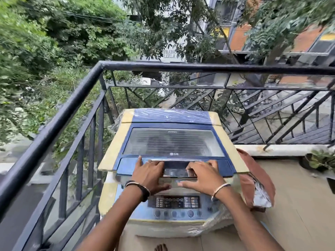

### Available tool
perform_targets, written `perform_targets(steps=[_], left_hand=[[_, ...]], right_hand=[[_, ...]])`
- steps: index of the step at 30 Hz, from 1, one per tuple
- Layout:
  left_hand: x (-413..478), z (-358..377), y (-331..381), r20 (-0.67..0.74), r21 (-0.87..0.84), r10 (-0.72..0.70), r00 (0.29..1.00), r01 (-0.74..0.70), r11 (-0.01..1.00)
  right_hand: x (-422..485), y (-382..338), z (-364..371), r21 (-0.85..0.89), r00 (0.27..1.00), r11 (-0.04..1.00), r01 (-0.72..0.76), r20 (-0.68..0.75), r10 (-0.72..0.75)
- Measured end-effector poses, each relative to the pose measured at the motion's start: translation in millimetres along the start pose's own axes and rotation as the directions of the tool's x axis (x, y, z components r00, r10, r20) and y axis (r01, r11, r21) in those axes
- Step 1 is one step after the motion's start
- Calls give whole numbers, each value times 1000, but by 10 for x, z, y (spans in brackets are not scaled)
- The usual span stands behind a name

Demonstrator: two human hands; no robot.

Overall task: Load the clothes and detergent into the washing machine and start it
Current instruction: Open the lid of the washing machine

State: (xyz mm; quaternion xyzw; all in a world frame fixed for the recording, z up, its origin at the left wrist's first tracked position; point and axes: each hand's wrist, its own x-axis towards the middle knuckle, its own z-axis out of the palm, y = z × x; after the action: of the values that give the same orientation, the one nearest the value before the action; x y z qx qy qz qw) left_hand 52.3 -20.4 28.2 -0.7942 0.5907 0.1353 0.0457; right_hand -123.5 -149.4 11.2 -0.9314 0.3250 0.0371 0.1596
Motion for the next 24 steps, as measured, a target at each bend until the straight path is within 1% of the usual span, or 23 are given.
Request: perform_targets(steps=[2, 5, 8, 11, 14, 18, 21, 24], left_hand=[[38, -260, -51, -73, 3, 30, 997, -30, 1000], [195, -646, -145, -157, 2, 65, 985, -65, 998], [374, -962, -238, -214, -7, 93, 972, -97, 995], [539, -1234, -309, -323, -25, 102, 941, -116, 993], [751, -1524, -360, -474, 0, 87, 876, -99, 995], [1115, -1805, -433, -670, -40, -10, 742, -23, 999], [1464, -1915, -463, -752, -89, -85, 654, 26, 996], [1793, -1975, -475, -783, -80, -114, 611, 82, 993]], right_hand=[[39, -32, -240, -3, 997, 1000, 18, -78, -19], [231, -56, -599, -65, 977, 997, 38, -208, -50], [491, -40, -908, -102, 949, 994, 29, -309, -59], [733, -7, -1188, -103, 908, 994, 47, -411, -86], [975, 14, -1501, -124, 876, 990, 65, -467, -116], [1378, 9, -1890, -97, 878, 993, 65, -467, -103], [1753, 37, -2063, -59, 865, 998, 31, -498, -57], [2108, 81, -2142, 11, 848, 1000, -10, -531, 14]])
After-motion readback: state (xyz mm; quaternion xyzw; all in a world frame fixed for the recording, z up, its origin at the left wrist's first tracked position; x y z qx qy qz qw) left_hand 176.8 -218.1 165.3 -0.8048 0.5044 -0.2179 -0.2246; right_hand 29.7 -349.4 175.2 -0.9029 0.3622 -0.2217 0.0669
